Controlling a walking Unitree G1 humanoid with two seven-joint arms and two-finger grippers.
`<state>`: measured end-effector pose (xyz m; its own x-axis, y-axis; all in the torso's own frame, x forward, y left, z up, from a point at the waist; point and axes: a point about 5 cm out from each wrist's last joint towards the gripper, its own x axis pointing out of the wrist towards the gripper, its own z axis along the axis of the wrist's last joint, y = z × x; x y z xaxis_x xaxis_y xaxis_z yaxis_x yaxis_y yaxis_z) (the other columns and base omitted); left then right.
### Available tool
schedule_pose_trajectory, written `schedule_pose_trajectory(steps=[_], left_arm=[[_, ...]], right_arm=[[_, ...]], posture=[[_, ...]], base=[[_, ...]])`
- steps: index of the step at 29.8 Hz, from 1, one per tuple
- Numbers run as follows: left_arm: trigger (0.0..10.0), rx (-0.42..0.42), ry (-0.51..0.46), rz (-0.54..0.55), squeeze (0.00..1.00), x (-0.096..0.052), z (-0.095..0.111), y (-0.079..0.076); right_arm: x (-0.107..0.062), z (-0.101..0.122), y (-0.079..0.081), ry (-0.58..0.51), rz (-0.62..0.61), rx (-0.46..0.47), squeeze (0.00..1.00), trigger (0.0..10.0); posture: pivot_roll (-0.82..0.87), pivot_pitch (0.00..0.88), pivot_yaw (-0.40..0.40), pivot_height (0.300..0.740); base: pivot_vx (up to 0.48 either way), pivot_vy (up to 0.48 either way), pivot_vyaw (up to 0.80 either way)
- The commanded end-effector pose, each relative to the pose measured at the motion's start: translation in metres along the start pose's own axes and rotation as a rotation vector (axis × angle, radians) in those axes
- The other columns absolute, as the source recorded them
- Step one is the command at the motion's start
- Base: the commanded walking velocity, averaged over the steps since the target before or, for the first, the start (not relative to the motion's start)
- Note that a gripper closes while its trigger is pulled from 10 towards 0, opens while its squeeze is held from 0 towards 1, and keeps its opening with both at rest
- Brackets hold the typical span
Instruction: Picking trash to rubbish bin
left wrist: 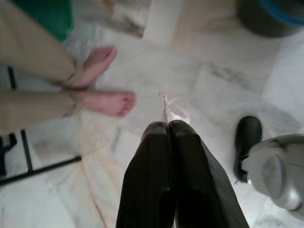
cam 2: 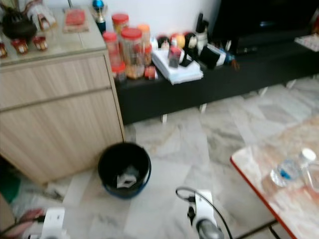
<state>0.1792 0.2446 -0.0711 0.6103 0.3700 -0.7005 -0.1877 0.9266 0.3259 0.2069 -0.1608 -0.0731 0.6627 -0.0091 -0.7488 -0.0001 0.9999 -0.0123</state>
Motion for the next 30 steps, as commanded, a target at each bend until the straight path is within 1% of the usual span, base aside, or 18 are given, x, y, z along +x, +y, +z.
schedule_pose_trajectory(steps=[1,7,14,19,23,30], left_arm=[[10.0,0.005,0.027,0.011,0.00,-0.0013,-0.0088,0.0058],[10.0,0.005,0.027,0.013,0.00,-0.0012,-0.0086,0.0061],[10.0,0.004,0.023,0.012,0.00,-0.0009,-0.0073,0.0059],[10.0,0.001,0.023,0.014,0.00,-0.0009,-0.0073,0.0059],[10.0,0.000,0.023,0.013,0.00,-0.0009,-0.0071,0.0058],[10.0,0.000,0.023,0.013,0.00,-0.0008,-0.0070,0.0059]], right_arm=[[0.0002,0.0008,0.0019,-0.003,0.007,-0.004,0.00,10.0],[0.0001,0.0004,0.0016,-0.002,0.003,0.002,0.00,10.0],[0.0004,0.0012,-0.0001,-0.001,-0.008,0.010,0.00,10.0],[0.0004,0.0013,0.0006,0.000,-0.003,-0.001,0.00,10.0],[0.0004,0.0010,0.0005,0.000,-0.007,0.030,0.00,10.0],[0.0004,0.0010,0.0006,0.000,-0.009,0.033,0.00,10.0]], posture=[[0.14,0.139,-0.021,0.740],[0.14,0.140,-0.021,0.740],[0.14,0.143,-0.021,0.740],[0.14,0.143,-0.022,0.740],[0.14,0.141,-0.022,0.740],[0.14,0.141,-0.022,0.740]], base=[[0.255,0.000,0.80],[0.259,0.000,0.80],[0.258,0.000,0.00],[0.256,0.000,0.00],[0.258,0.000,0.00],[0.259,0.000,0.00]])
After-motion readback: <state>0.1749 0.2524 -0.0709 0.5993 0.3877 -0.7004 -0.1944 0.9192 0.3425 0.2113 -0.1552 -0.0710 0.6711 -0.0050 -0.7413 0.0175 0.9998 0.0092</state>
